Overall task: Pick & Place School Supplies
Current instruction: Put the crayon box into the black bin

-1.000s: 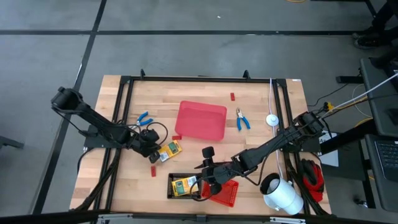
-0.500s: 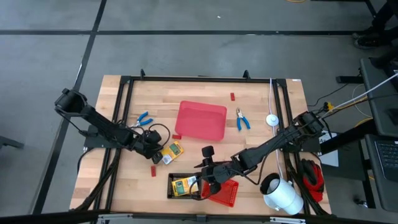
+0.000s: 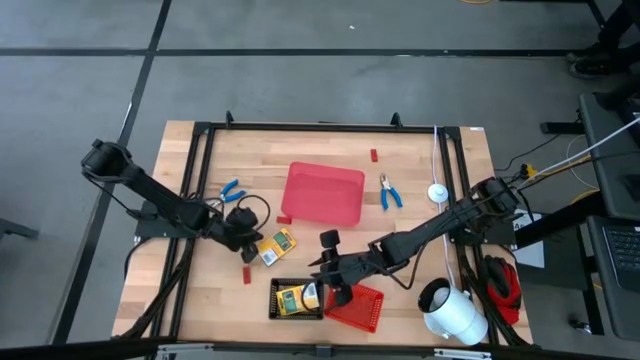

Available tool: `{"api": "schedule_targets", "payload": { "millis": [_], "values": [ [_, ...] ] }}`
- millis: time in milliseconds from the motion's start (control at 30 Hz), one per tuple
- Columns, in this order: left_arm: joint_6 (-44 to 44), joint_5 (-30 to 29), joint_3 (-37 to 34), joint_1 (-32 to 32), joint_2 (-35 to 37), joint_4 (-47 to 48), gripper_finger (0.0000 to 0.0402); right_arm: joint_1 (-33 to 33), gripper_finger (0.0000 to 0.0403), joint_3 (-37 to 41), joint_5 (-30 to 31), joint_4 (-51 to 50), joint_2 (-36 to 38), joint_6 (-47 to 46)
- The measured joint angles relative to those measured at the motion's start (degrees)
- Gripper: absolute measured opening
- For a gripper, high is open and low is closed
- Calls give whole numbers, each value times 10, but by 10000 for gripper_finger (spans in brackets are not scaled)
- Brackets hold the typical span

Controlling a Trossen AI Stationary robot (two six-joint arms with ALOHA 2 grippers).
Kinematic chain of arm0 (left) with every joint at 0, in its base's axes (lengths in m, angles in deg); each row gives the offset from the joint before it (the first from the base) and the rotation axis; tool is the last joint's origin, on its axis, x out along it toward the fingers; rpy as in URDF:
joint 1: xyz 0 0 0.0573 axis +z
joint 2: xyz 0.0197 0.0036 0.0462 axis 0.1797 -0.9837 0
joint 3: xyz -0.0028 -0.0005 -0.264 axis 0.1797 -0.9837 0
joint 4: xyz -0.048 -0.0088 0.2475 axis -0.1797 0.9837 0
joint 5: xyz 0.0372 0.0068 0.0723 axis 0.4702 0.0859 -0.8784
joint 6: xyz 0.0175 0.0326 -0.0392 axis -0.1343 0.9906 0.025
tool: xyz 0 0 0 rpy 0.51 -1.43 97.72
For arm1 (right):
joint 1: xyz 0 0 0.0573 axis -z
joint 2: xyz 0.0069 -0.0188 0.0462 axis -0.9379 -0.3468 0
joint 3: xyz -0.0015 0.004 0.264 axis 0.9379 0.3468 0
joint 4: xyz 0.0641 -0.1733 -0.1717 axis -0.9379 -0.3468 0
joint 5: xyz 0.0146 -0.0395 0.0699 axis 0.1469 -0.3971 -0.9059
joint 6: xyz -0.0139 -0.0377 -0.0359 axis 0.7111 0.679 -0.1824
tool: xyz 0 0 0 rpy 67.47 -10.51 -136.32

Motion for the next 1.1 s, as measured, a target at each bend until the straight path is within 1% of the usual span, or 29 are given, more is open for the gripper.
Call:
{"api": "schedule_targets", "payload": {
  "millis": [100, 200, 367, 533, 767, 900, 1100],
  "values": [
    [21, 6, 1, 0, 3, -51, 6, 11, 119, 0, -22, 11, -2, 12],
    [36, 12, 1, 0, -1, -73, 6, 32, 119, 0, -38, 11, -17, 23],
    [37, 12, 1, 0, -6, -74, 6, 72, 119, 0, -69, 21, -52, 33],
    [32, 11, 2, 0, -23, -72, 6, 107, 119, 0, -124, 66, -60, 25],
    [19, 3, 2, 1, -65, -71, 6, 120, 119, 0, -149, 78, -62, 24],
    [12, -3, 3, 2, -90, -89, 6, 120, 119, 0, -148, 76, -65, 30],
    [17, -4, 3, 5, -96, -99, 6, 119, 119, 0, -150, 76, -72, 23]
  ]
}}
